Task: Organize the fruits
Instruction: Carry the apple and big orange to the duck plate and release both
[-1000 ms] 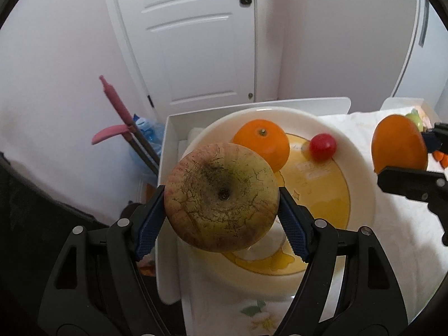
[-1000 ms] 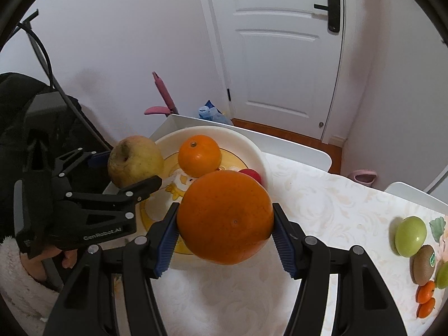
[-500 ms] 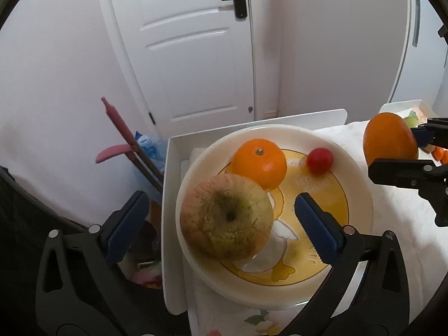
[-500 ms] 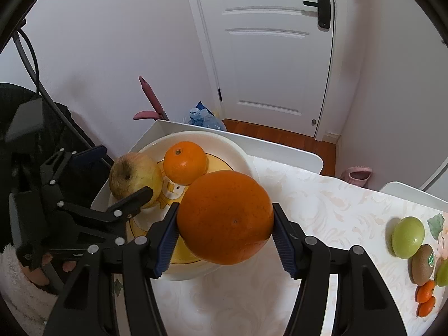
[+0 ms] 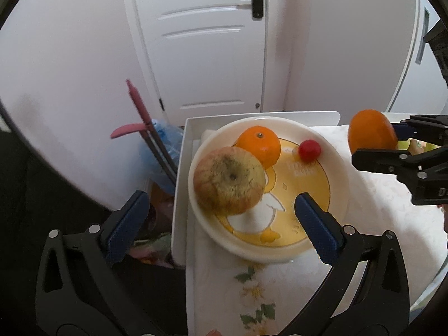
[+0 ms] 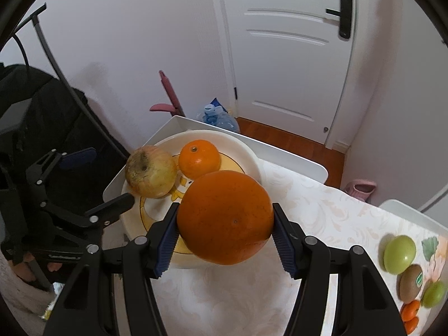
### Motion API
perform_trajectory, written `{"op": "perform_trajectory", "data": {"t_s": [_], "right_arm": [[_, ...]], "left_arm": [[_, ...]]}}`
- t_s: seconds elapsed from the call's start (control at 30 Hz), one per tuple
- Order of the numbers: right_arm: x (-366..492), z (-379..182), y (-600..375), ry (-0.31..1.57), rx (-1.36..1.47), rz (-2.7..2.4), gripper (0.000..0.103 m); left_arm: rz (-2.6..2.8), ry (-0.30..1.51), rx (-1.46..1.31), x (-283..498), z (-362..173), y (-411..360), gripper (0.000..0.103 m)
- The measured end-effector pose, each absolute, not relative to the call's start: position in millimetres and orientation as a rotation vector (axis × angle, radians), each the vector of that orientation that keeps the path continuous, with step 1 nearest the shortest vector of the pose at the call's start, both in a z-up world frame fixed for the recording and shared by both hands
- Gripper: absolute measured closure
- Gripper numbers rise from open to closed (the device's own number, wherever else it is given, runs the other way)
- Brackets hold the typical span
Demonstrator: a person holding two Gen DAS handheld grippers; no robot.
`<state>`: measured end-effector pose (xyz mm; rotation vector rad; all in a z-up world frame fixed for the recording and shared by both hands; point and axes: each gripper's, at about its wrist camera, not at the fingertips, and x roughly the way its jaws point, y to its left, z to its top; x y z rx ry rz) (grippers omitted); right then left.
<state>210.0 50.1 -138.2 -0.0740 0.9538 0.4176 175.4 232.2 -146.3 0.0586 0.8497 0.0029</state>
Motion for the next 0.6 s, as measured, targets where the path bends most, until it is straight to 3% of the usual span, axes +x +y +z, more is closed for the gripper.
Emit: {"op": "perform_trajectory", "data": {"t_s": [0.6], "right_arm": [[227.3, -187.1, 80.5, 0.987, -0.241, 0.559, 0.045]], "left_arm": [[0.073, 0.871, 0.056, 137.6, -154.8, 221.4, 0.000]]}}
